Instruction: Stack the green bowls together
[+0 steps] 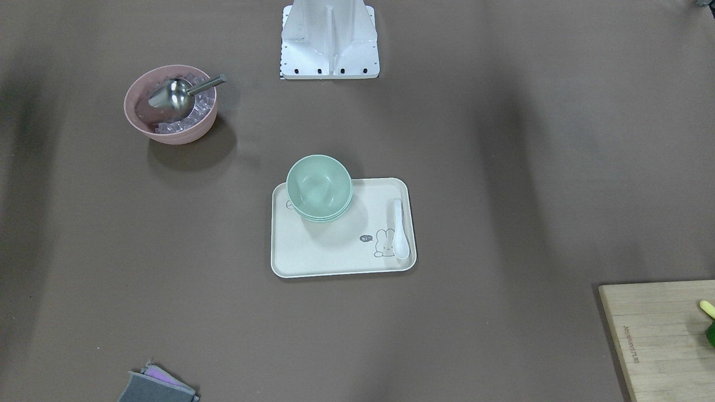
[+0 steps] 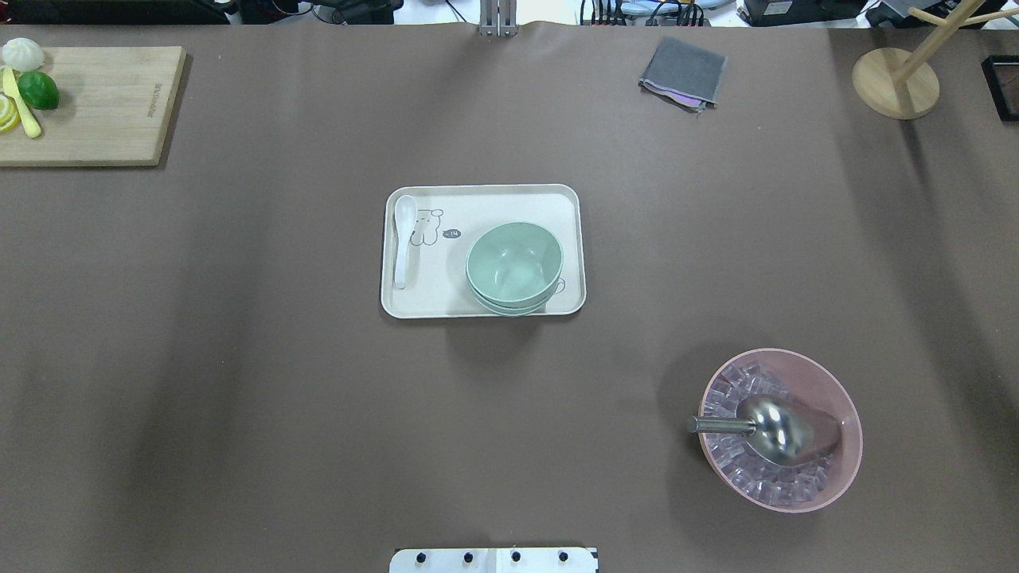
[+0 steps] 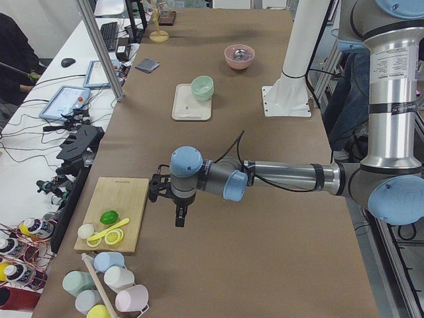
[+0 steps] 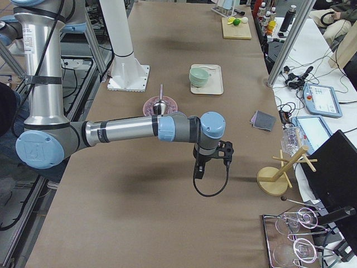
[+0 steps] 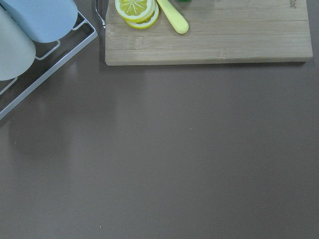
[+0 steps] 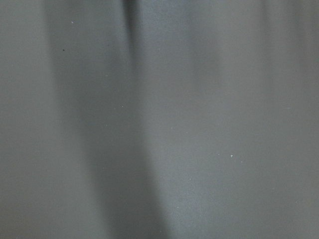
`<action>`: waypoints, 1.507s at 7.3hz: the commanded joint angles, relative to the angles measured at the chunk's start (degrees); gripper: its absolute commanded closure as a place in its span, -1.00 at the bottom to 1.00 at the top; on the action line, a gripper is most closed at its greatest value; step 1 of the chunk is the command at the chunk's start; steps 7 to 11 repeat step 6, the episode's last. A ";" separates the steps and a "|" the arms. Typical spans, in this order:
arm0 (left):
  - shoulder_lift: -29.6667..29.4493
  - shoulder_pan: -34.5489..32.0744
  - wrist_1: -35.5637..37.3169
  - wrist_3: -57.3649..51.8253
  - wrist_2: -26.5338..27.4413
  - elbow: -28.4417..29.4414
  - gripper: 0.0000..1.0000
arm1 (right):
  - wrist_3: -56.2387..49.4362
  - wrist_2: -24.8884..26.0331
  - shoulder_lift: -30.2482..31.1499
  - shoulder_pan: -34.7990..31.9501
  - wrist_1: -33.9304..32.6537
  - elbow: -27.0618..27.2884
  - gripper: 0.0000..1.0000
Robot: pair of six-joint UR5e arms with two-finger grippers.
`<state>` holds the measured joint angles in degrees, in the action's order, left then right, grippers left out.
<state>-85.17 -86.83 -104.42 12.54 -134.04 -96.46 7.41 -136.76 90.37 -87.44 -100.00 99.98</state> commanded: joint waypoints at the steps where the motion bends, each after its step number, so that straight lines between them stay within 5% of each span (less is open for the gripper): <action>1: 0.00 -0.01 0.01 0.03 0.01 -0.04 -0.96 | 0.06 0.00 -0.10 -0.01 0.07 0.04 -1.00; 11: -0.26 0.08 0.01 0.12 0.18 0.13 -0.96 | 0.06 -0.09 0.16 -0.01 0.33 0.82 -1.00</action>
